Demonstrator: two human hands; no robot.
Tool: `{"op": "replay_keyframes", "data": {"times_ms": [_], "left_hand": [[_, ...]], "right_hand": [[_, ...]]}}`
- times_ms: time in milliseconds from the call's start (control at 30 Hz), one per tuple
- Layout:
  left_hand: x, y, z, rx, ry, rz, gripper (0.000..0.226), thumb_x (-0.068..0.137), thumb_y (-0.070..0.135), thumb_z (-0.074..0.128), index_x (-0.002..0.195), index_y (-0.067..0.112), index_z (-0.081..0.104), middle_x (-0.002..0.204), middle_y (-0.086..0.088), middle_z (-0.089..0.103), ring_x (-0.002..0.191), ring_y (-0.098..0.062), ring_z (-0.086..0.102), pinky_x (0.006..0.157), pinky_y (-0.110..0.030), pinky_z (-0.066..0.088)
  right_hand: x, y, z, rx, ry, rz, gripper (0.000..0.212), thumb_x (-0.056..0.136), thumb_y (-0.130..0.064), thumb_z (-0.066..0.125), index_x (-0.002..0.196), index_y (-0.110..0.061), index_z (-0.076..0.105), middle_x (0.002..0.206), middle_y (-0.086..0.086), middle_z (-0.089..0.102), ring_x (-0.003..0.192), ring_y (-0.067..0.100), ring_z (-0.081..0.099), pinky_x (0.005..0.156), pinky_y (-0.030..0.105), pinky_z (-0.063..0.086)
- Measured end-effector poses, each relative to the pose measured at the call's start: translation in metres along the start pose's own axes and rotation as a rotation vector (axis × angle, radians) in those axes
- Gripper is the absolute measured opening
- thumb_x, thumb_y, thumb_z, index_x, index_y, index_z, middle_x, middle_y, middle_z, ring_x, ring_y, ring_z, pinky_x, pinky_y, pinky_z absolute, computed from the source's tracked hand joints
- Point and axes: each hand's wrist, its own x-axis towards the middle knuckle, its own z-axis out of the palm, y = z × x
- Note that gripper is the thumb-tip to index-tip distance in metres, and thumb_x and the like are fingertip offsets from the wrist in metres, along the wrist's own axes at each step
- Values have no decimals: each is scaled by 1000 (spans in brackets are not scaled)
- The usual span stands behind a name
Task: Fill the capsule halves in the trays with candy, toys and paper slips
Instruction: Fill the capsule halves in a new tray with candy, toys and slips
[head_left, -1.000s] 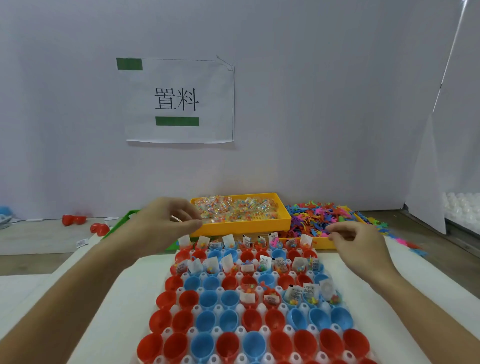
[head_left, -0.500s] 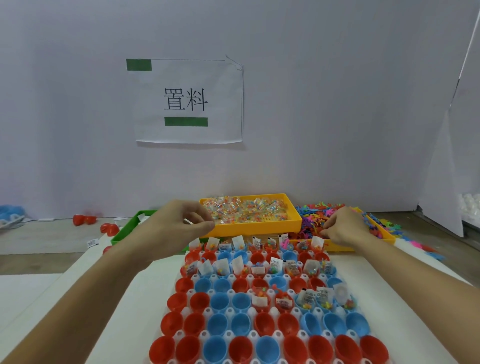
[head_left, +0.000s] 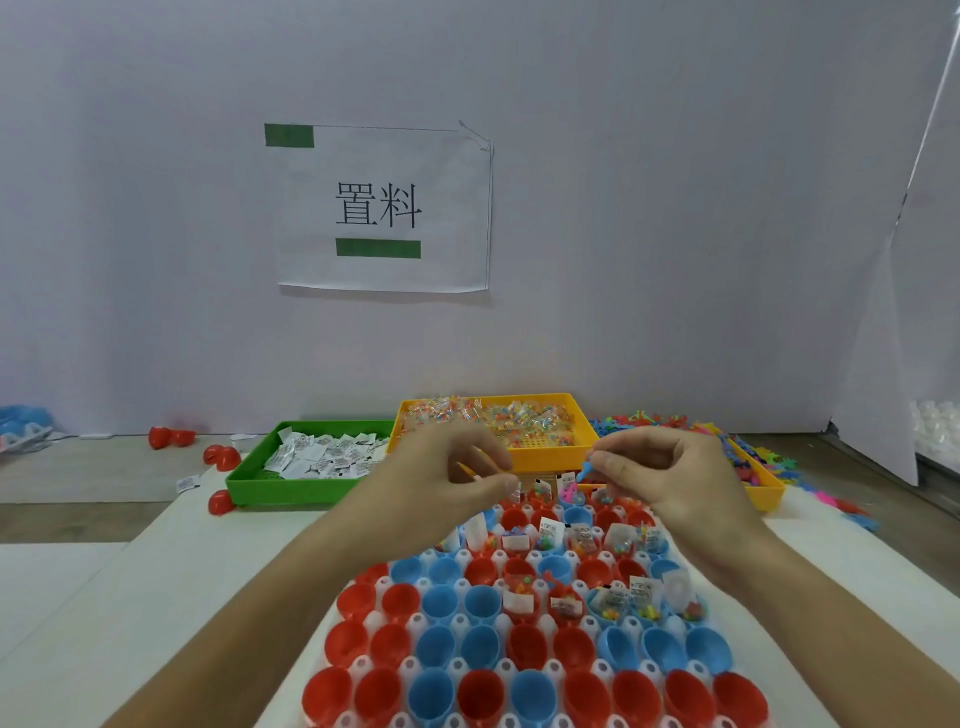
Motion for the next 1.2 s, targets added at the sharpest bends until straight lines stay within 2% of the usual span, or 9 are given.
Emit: {"op": "replay_keyframes", "data": {"times_ms": [133, 233, 400, 500, 633, 767, 1000, 1100, 1200], "left_hand": [[-2, 5, 19, -37, -85, 35, 23, 88, 28, 72, 108, 18, 68, 95, 4, 75, 86, -10, 72, 83, -35, 59], [-3, 5, 23, -78, -114, 44, 16, 86, 20, 75, 101, 18, 71, 90, 2, 77, 85, -10, 73, 84, -35, 59], [-1, 4, 24, -97, -78, 76, 8, 86, 12, 74, 88, 20, 72, 82, 2, 76, 78, -11, 72, 75, -23, 57], [-1, 3, 23, -36, -51, 102, 11, 89, 8, 68, 88, 17, 74, 79, 6, 73, 73, -4, 67, 72, -19, 55], [2, -4, 8, 99, -29, 63, 13, 91, 7, 64, 86, 14, 74, 77, 4, 71, 66, -2, 62, 69, -22, 55], [3, -18, -6, 279, -168, -18, 11, 93, 16, 66, 89, 12, 75, 77, 3, 72, 66, -8, 66, 66, -22, 57], [2, -25, 0, 393, -285, -36, 10, 94, 19, 65, 88, 19, 74, 71, 18, 64, 62, 7, 61, 59, -8, 47], [1, -26, 8, 438, -320, -26, 11, 95, 21, 64, 91, 19, 75, 73, 19, 64, 64, 6, 61, 62, -10, 48], [1, -28, 14, 480, -362, -24, 12, 95, 20, 63, 97, 17, 75, 83, 13, 68, 75, -1, 64, 73, -17, 54]], "right_hand": [[-28, -7, 16, 46, -81, -16, 8, 76, -15, 78, 82, -20, 80, 82, -2, 78, 78, 9, 74, 66, 14, 55], [-37, -7, 21, 26, -101, -23, 9, 76, -15, 79, 78, -23, 81, 81, -5, 77, 79, 7, 73, 70, 14, 55], [-42, -6, 17, 9, -94, -48, 14, 68, -31, 75, 79, -26, 81, 81, -7, 77, 80, 6, 73, 72, 15, 56], [-45, -3, 16, -22, -107, -69, 14, 71, -31, 74, 83, -29, 80, 83, -9, 77, 81, 6, 73, 71, 15, 56], [-44, 1, 9, -7, -49, -81, 9, 78, -28, 73, 84, -30, 79, 85, -11, 77, 83, 4, 72, 72, 13, 54], [-43, 4, 3, -66, -17, -112, 18, 85, -16, 72, 83, -33, 77, 83, -15, 76, 79, 1, 71, 71, 9, 52], [-41, 9, 4, -89, -16, -130, 17, 85, -16, 73, 84, -33, 77, 84, -16, 76, 84, 1, 71, 73, 10, 53], [-41, 10, 4, -107, -9, -145, 19, 85, -15, 73, 83, -34, 77, 84, -18, 76, 85, 0, 71, 73, 9, 53], [-41, 10, 4, -122, -5, -163, 20, 85, -15, 73, 82, -35, 77, 83, -18, 75, 84, -1, 70, 72, 8, 52]]}}
